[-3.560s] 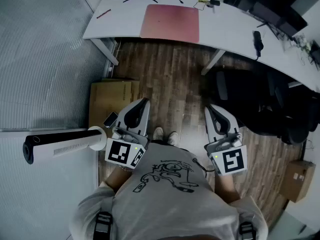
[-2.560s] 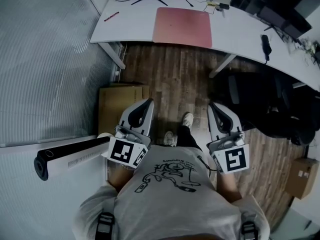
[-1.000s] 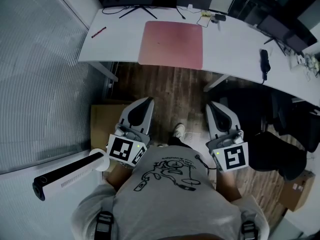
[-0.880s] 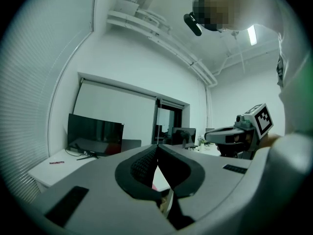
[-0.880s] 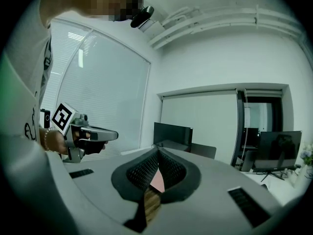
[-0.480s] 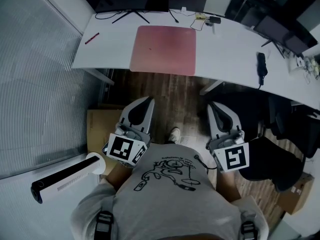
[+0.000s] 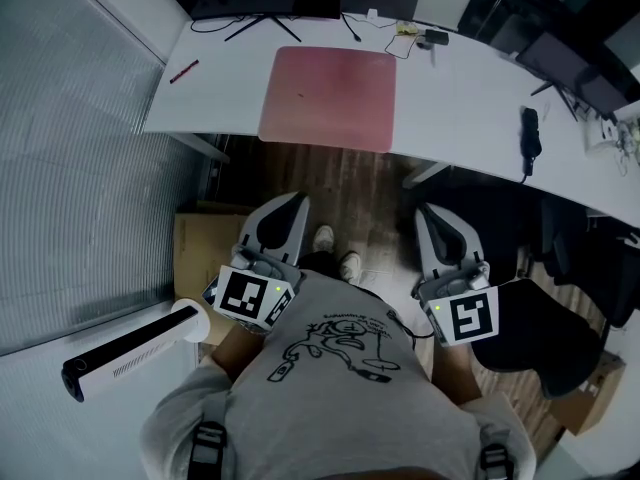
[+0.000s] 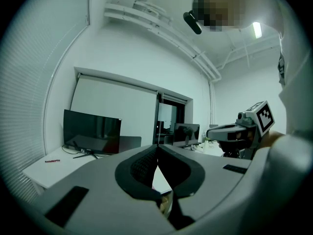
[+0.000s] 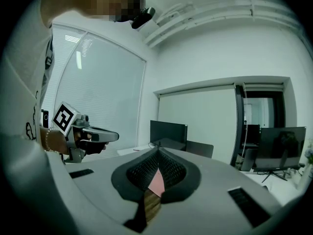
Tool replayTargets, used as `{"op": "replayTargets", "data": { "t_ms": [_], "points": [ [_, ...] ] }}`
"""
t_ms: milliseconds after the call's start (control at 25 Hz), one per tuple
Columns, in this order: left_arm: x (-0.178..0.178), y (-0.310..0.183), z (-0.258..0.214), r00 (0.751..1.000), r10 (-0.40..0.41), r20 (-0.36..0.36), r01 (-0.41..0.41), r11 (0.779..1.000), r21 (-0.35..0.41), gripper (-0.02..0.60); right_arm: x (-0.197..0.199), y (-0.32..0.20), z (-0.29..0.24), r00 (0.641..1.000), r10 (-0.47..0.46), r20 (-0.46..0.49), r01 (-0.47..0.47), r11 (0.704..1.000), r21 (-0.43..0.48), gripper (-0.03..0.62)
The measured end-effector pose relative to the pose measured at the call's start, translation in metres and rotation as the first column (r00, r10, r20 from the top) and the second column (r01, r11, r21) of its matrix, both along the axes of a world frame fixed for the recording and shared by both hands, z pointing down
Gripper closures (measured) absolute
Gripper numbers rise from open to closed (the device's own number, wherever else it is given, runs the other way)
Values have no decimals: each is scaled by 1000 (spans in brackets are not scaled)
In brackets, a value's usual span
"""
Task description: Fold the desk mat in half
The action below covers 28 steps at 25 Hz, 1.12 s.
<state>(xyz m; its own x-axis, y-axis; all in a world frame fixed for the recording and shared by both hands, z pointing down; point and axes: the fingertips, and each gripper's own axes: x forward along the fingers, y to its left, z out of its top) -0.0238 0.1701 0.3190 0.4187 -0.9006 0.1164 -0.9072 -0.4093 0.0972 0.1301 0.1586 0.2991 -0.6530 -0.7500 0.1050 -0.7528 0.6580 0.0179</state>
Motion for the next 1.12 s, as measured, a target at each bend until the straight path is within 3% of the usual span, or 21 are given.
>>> {"op": "replayTargets", "data": {
  "t_ms": [520,1120],
  "points": [
    [-21,-53,7,1000,5,-3,-5,1000,-9,561,-22,-48,0,1000,6,-9,-6,1000,-2,588],
    [-69,-143,12,1000,12,-13,-12,1000,-12,560,-72,-135,-2,1000,10,-28,-10,1000,7,588]
  ]
}}
